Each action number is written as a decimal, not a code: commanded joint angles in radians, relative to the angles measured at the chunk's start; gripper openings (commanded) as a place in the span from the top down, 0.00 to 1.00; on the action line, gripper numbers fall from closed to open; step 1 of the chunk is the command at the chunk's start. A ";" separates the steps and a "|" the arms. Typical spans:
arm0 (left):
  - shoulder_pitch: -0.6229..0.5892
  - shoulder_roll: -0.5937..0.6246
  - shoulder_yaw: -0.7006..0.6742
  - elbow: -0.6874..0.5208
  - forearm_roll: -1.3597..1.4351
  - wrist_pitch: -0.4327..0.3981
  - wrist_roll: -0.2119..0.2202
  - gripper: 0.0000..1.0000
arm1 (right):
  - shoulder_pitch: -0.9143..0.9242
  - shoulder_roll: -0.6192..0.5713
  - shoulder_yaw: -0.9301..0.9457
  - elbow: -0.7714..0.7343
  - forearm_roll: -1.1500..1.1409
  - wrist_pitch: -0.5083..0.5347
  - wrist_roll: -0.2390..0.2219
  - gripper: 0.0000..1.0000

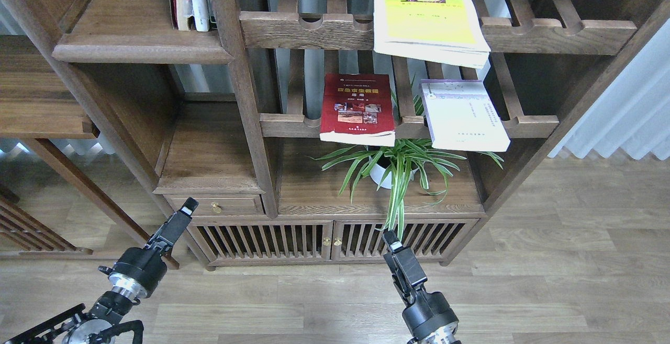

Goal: Organize books on shelf
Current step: 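Raise both grippers toward the middle shelf below the books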

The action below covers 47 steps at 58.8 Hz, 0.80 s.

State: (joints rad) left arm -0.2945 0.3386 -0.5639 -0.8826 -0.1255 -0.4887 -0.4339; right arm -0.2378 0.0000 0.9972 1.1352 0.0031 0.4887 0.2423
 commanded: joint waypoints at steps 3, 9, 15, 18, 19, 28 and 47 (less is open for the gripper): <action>-0.002 0.000 -0.011 -0.007 0.006 0.000 0.004 0.00 | 0.000 0.000 0.003 0.000 0.000 0.000 0.000 0.01; -0.006 0.000 -0.024 0.001 0.014 0.000 0.007 0.00 | 0.000 0.000 0.004 0.000 0.000 0.000 0.000 0.01; -0.020 0.000 -0.025 -0.006 0.012 0.000 0.023 0.00 | 0.000 0.000 0.006 0.000 0.000 0.000 0.000 0.01; -0.023 0.000 -0.025 -0.001 0.012 0.000 0.032 0.00 | 0.000 0.000 0.008 0.000 0.000 0.000 0.000 0.01; -0.025 0.000 -0.025 -0.001 0.012 0.000 0.034 0.00 | 0.000 0.000 0.008 0.000 0.000 0.000 0.000 0.01; -0.026 -0.006 -0.021 -0.006 0.012 0.000 0.043 0.00 | 0.000 0.000 0.011 0.001 0.000 0.000 0.000 0.01; -0.041 -0.009 -0.024 -0.007 0.006 0.000 0.044 0.00 | 0.000 0.000 0.011 0.001 -0.002 0.000 0.000 0.01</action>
State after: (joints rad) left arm -0.3345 0.3314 -0.5881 -0.8880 -0.1206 -0.4887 -0.3913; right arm -0.2377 0.0000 1.0065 1.1367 0.0028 0.4887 0.2424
